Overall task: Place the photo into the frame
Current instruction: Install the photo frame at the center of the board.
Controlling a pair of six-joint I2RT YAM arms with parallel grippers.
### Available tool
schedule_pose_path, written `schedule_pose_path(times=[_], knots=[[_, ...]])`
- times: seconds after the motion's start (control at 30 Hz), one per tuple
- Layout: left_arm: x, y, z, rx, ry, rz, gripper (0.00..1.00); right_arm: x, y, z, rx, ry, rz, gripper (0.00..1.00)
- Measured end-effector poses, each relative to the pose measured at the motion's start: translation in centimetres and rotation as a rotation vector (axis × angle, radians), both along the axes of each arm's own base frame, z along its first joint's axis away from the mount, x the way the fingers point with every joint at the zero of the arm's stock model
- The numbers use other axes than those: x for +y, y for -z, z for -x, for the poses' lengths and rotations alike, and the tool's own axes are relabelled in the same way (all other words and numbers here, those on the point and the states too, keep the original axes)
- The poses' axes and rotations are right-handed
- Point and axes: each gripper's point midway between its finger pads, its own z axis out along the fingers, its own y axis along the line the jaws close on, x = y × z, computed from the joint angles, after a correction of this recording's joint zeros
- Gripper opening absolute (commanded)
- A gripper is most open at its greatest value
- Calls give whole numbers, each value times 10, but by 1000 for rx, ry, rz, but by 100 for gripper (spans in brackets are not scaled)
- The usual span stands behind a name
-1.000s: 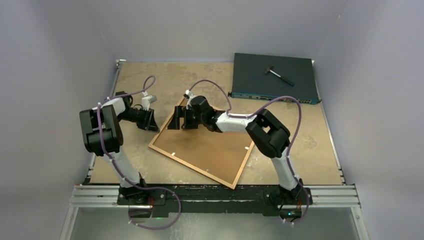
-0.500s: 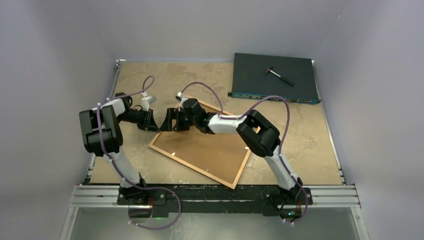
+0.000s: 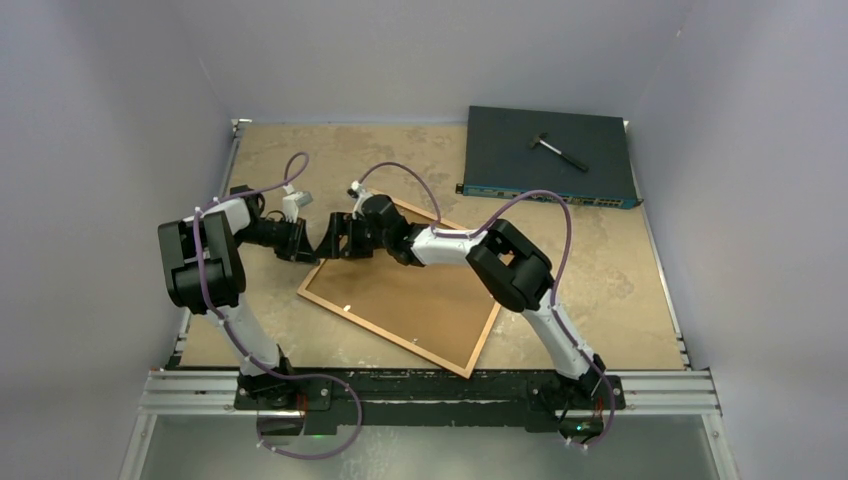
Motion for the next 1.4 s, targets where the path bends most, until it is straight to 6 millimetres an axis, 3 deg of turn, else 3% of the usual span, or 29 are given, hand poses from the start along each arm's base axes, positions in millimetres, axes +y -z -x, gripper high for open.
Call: schedule_pose_path(times=[1.1,1.3,1.4], knots=[[0,0,0,-2,0,0,0,14,1,2,0,-36,-30,87],[0,-1,0,-2,0,1,0,17,0,2,-11,-45,-34,92],[0,-2,0,-1,1,-1,11,17,-2,3,-43,-64,-27,94]])
